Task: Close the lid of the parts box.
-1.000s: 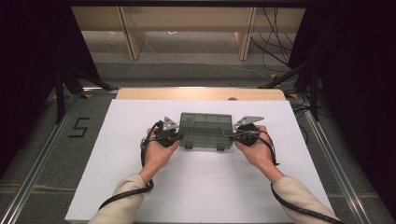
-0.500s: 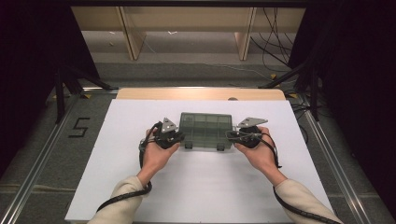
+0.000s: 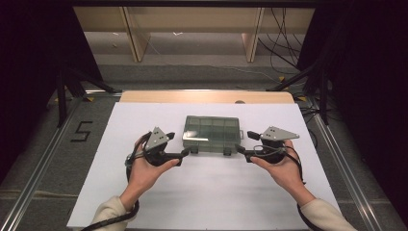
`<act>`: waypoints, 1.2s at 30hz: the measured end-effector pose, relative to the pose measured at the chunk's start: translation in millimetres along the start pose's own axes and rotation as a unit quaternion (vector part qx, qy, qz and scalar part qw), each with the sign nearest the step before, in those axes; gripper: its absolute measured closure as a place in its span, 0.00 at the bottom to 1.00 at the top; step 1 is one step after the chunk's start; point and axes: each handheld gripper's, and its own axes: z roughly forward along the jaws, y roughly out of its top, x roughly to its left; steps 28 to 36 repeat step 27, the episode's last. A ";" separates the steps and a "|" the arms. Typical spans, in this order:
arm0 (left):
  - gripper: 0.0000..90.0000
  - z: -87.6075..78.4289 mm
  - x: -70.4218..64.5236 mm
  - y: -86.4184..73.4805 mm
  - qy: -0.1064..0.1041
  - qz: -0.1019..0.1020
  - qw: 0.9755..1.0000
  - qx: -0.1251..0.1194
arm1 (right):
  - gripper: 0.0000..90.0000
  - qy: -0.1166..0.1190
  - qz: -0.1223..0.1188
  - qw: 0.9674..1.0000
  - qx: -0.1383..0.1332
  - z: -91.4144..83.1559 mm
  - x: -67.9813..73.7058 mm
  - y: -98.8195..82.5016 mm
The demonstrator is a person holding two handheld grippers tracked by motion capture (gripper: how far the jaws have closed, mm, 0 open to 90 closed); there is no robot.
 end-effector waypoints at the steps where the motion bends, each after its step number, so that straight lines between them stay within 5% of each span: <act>1: 0.20 -4.1 -0.3 -1.4 0.001 0.001 1.000 -0.001 | 0.30 0.000 -0.001 1.000 -0.005 -4.5 -0.2 -1.8; 16: 0.17 -62.9 0.8 -29.5 0.030 -0.006 0.999 -0.024 | 0.28 -0.011 -0.005 1.000 -0.027 -60.3 8.8 -30.4; 36: 0.17 -62.5 2.5 -35.1 0.034 -0.013 0.999 -0.017 | 0.28 -0.012 -0.004 1.000 -0.027 -61.8 10.8 -35.1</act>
